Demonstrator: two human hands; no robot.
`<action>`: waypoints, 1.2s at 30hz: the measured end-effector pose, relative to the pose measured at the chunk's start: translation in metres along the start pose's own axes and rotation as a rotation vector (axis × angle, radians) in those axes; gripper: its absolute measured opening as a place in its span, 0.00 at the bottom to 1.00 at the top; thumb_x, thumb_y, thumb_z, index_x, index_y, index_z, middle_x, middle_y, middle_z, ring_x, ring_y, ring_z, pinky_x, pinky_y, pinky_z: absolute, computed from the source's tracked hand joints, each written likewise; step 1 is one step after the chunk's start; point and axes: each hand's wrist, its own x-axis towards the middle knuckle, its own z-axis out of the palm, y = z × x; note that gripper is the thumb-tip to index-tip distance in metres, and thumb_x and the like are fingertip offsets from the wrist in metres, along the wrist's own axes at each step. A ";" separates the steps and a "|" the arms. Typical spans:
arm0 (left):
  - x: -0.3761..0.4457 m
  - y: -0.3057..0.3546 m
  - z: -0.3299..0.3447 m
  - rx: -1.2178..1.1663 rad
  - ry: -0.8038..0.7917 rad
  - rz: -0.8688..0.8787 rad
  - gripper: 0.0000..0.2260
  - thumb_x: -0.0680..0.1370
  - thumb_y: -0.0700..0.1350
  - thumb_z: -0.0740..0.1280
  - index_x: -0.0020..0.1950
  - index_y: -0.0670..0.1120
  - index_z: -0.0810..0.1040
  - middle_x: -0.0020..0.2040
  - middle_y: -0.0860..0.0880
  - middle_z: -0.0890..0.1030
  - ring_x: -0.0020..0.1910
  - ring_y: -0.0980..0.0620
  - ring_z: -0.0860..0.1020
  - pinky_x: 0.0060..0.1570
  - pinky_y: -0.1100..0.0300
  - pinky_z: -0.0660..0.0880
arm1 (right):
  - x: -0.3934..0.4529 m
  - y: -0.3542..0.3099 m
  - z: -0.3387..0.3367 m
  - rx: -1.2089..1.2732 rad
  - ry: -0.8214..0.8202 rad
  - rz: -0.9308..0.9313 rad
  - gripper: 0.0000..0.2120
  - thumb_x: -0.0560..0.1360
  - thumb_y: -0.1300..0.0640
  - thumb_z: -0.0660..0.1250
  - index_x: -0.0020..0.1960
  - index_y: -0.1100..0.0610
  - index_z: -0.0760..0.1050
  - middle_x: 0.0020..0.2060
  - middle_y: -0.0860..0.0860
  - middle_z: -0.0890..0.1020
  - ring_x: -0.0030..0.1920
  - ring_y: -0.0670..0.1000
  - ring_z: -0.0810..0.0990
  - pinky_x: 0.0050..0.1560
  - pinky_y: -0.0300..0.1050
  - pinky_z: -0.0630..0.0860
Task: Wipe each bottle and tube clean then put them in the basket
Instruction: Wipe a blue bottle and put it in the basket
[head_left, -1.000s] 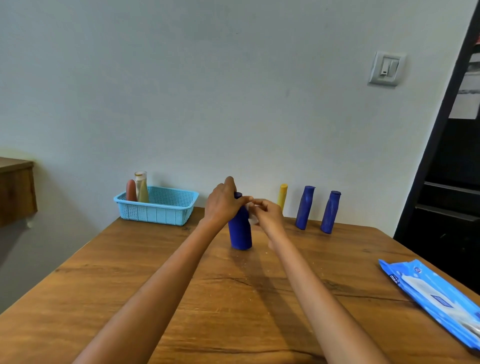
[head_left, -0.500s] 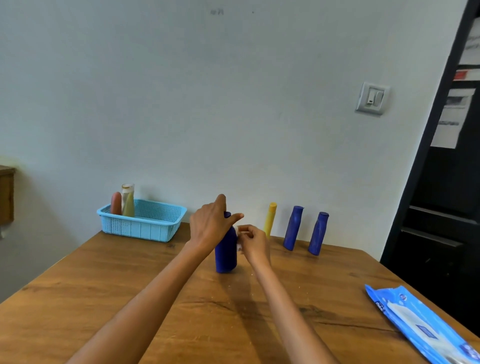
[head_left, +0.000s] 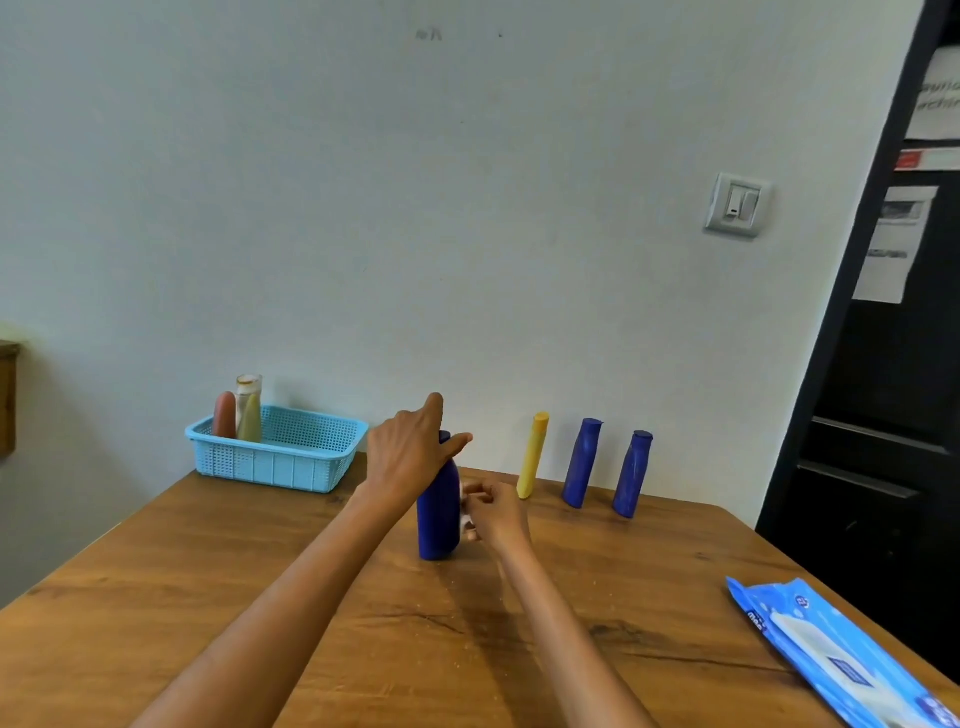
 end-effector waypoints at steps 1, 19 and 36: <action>0.000 0.001 0.000 -0.004 0.001 -0.004 0.19 0.77 0.62 0.60 0.48 0.46 0.63 0.40 0.47 0.78 0.38 0.47 0.75 0.33 0.59 0.66 | -0.001 -0.005 -0.003 0.053 0.002 -0.018 0.06 0.78 0.61 0.60 0.51 0.57 0.76 0.40 0.51 0.79 0.34 0.48 0.78 0.36 0.40 0.77; 0.010 -0.017 -0.002 -0.067 -0.077 -0.122 0.18 0.77 0.55 0.63 0.47 0.39 0.78 0.43 0.43 0.81 0.41 0.44 0.76 0.36 0.56 0.69 | -0.002 -0.009 -0.005 0.038 0.080 -0.118 0.08 0.78 0.59 0.62 0.52 0.54 0.79 0.37 0.46 0.81 0.36 0.45 0.79 0.42 0.43 0.77; 0.017 -0.019 -0.025 -0.385 0.128 -0.226 0.12 0.77 0.51 0.63 0.39 0.44 0.73 0.35 0.46 0.74 0.36 0.47 0.71 0.39 0.52 0.72 | 0.005 0.009 -0.005 0.268 0.195 -0.007 0.06 0.74 0.63 0.67 0.50 0.58 0.79 0.44 0.53 0.83 0.47 0.51 0.81 0.42 0.38 0.75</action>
